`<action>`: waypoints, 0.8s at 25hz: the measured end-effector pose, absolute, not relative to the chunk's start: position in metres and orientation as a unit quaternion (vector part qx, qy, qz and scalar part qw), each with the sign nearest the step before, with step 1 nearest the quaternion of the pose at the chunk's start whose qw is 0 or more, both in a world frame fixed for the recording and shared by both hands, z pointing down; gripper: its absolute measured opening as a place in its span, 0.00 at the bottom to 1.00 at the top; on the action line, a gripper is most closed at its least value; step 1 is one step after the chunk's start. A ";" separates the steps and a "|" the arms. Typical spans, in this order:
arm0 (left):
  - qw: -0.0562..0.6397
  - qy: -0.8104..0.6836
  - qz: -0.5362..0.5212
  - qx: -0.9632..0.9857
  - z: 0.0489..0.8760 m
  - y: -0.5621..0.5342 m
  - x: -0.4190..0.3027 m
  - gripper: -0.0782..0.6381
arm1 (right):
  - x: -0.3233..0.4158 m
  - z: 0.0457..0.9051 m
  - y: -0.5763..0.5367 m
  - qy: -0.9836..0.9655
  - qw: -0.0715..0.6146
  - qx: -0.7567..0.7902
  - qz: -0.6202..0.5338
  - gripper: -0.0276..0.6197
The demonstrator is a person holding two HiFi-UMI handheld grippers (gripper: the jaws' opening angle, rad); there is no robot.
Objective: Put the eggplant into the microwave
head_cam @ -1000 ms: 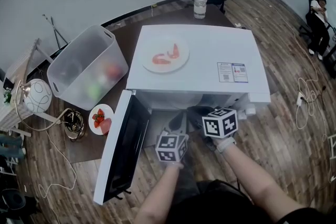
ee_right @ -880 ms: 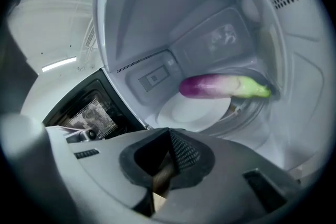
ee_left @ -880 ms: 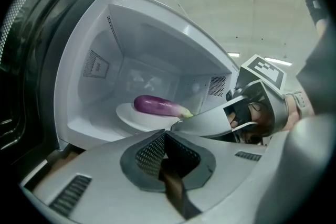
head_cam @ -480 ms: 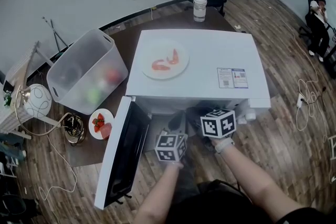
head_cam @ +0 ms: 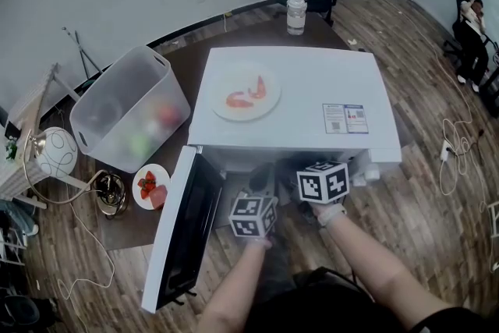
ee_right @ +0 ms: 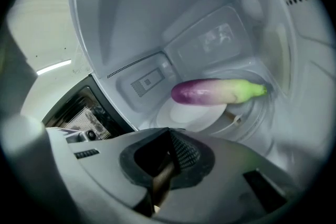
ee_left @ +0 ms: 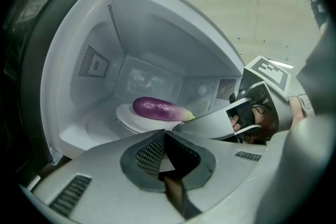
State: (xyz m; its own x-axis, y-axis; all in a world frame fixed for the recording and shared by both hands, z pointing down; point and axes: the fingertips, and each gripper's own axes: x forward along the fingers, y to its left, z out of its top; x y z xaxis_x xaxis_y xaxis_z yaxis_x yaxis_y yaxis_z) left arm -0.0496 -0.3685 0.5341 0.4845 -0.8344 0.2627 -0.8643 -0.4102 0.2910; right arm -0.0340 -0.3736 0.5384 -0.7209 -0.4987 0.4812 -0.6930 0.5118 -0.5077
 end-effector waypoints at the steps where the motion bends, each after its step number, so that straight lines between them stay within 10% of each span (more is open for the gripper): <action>1: 0.195 -0.506 0.037 0.839 0.533 -0.369 -0.049 0.10 | -0.034 0.537 -0.374 -0.858 0.136 0.347 0.352 0.05; 20: 0.145 -0.512 0.020 0.846 0.493 -0.303 -0.044 0.10 | -0.030 0.481 -0.311 -0.902 0.031 0.340 0.266 0.04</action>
State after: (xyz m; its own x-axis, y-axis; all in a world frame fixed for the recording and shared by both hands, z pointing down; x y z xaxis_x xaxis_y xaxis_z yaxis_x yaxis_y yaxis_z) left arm -0.0443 -0.3031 0.4928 0.4743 -0.8613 0.1820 -0.8727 -0.4328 0.2258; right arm -0.0300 -0.3109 0.4806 -0.7673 -0.5957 0.2373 -0.6292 0.6281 -0.4578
